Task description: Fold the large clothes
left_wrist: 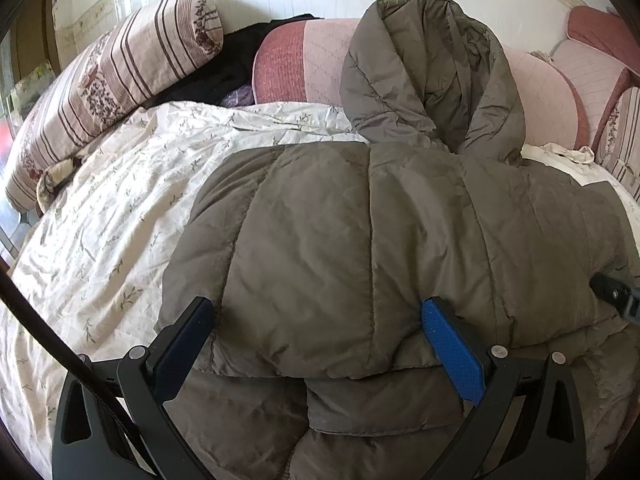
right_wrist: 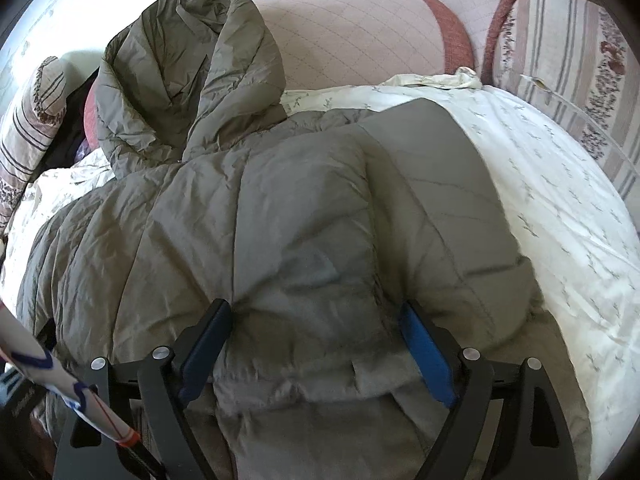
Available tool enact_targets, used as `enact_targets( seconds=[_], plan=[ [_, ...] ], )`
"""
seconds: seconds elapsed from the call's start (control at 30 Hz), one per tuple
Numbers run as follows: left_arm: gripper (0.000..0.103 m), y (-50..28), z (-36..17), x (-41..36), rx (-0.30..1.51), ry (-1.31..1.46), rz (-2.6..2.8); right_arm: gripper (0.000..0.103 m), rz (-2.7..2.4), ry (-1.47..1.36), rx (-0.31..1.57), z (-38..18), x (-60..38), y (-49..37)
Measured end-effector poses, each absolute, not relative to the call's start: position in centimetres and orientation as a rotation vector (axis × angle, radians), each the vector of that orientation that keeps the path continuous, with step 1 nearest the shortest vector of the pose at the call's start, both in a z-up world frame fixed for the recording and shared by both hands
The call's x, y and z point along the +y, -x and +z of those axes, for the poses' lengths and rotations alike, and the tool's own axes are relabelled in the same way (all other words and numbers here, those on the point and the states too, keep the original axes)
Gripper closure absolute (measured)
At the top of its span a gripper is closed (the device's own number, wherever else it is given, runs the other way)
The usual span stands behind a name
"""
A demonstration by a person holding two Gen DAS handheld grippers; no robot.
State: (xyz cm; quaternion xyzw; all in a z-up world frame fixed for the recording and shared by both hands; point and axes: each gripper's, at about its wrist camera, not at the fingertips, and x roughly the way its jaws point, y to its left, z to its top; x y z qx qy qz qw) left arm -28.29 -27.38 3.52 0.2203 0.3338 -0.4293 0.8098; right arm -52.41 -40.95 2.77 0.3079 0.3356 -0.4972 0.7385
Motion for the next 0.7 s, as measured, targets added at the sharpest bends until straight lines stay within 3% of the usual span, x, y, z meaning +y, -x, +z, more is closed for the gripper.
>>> enact_targets(
  seconds=[0.3, 0.7],
  plan=[
    [0.0, 26.8, 5.9, -25.8, 0.832, -0.358, -0.972, 0.012, -1.15, -0.713, 0.799, 5.1, -35.4, 54.0],
    [0.0, 25.5, 8.8, -23.3, 0.729, -0.335, -0.948, 0.012, -1.168, -0.668, 0.757, 14.7, -28.9, 55.0]
  ],
)
